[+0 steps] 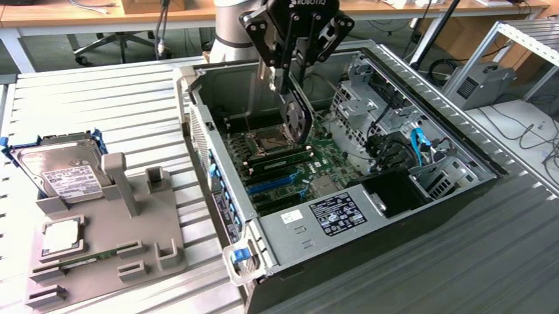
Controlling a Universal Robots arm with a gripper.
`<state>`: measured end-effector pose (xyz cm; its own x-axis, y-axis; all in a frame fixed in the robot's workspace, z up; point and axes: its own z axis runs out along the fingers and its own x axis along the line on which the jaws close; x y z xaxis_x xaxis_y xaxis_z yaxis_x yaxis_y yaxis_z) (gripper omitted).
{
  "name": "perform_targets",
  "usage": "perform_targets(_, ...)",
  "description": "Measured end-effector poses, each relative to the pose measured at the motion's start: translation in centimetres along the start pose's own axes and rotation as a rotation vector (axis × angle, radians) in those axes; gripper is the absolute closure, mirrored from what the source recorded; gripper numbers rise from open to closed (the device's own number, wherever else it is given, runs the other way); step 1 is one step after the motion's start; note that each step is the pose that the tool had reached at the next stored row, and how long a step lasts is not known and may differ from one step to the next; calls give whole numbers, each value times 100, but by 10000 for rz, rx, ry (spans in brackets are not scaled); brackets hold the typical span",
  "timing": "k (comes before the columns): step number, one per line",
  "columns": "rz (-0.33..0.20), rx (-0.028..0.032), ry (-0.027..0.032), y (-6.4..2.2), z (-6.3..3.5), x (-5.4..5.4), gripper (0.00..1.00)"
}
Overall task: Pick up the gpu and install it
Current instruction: 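Pick up the gpu and move the gpu toward the slot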
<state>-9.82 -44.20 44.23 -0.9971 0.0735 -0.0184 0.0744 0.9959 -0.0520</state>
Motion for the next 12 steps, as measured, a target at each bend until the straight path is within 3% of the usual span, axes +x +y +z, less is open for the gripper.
perform_targets(12,-1,0,0,13,2,-159,74)
